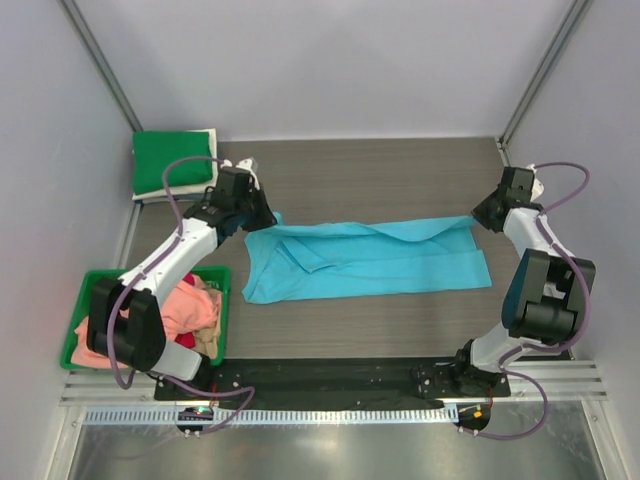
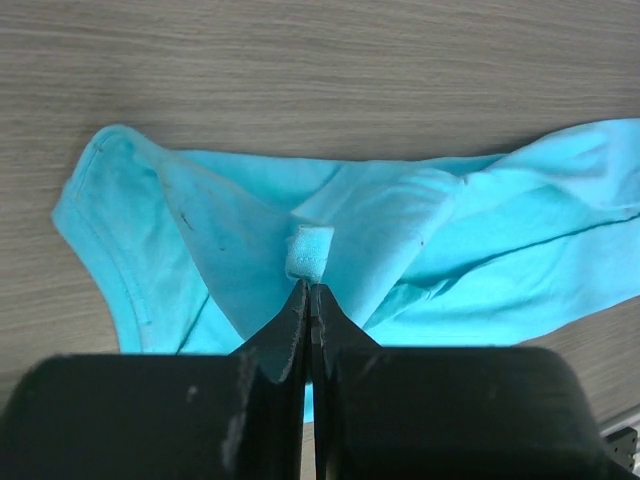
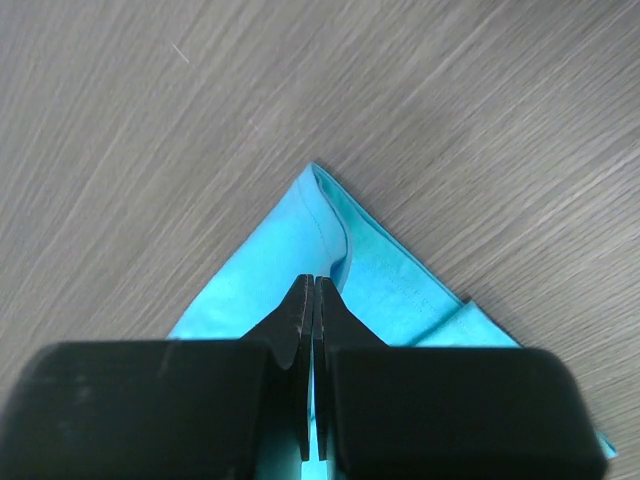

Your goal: Fold and stack the t-shirts

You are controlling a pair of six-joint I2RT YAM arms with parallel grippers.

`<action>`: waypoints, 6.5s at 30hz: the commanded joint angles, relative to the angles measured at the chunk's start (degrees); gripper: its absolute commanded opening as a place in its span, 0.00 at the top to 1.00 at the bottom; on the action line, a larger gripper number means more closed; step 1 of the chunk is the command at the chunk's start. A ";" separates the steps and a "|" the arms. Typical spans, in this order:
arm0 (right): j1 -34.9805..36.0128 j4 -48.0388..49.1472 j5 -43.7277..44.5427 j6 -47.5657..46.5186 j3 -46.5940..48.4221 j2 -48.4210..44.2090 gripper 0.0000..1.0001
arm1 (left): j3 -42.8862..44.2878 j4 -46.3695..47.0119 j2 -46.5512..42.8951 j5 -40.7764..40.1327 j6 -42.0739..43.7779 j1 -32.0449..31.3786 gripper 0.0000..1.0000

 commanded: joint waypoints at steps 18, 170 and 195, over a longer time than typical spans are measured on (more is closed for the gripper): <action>-4.42 4.16 -2.02 4.25 -7.44 -3.40 0.99 | -11.64 0.00 -10.17 -5.56 2.08 -0.58 1.00; 34.43 -6.04 5.62 -1.12 -4.62 -3.48 0.09 | -30.63 28.57 -4.64 -18.74 -25.07 -30.98 0.01; 36.27 -4.28 -9.49 11.10 -38.89 -31.60 0.39 | -33.53 22.15 -5.43 -21.56 -35.27 -39.51 0.19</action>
